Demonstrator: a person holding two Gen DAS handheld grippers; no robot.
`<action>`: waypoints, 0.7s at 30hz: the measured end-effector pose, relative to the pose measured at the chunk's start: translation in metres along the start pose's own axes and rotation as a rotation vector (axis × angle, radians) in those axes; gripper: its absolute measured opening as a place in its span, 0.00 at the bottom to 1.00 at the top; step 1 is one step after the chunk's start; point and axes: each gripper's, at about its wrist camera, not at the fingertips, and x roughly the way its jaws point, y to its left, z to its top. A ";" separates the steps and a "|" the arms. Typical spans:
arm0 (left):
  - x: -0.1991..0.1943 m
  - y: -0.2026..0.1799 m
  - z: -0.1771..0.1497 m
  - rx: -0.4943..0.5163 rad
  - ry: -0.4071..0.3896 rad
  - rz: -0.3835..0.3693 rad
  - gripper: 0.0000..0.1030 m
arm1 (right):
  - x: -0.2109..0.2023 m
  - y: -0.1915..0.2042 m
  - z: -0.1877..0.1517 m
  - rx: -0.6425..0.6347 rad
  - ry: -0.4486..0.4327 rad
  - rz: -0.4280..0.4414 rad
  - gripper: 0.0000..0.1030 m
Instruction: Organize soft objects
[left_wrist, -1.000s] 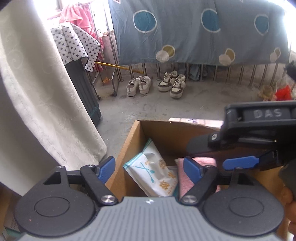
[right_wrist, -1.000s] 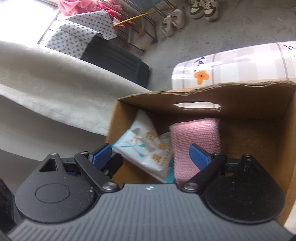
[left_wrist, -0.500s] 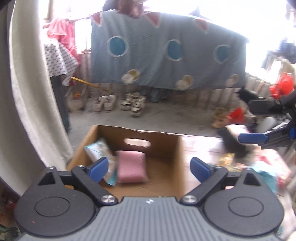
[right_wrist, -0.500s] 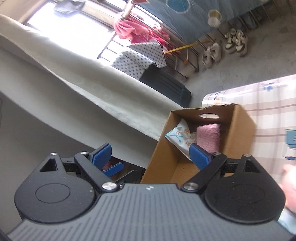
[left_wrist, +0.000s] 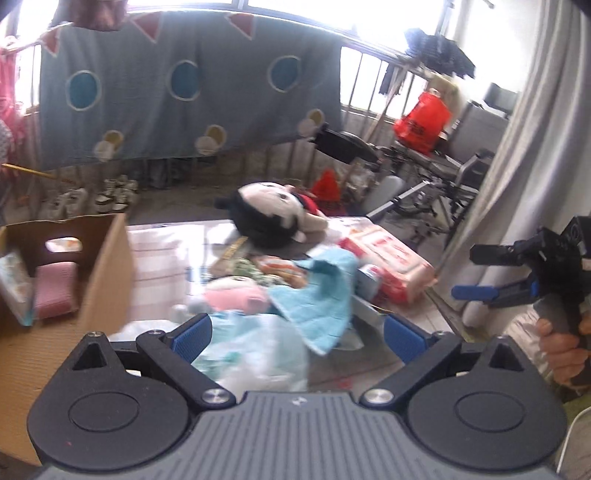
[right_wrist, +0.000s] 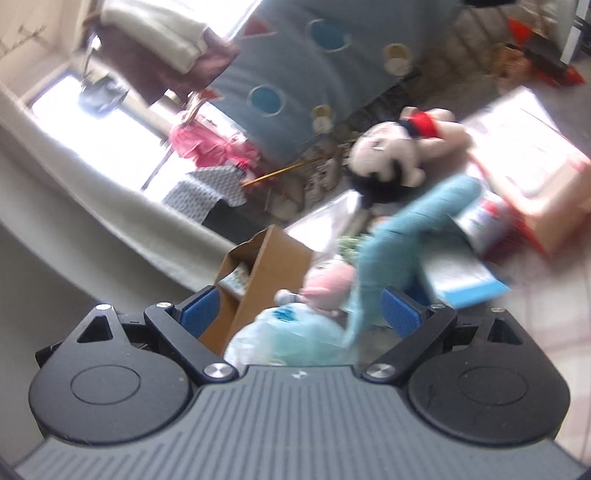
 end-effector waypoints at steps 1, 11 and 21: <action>0.010 -0.010 -0.002 0.021 0.006 -0.013 0.97 | -0.005 -0.016 -0.007 0.032 -0.010 0.003 0.91; 0.074 -0.081 -0.015 0.260 0.040 0.064 0.79 | 0.037 -0.052 -0.018 0.077 -0.005 0.058 0.82; 0.129 -0.099 -0.012 0.345 0.085 0.146 0.37 | 0.139 -0.004 0.044 -0.099 0.080 -0.146 0.84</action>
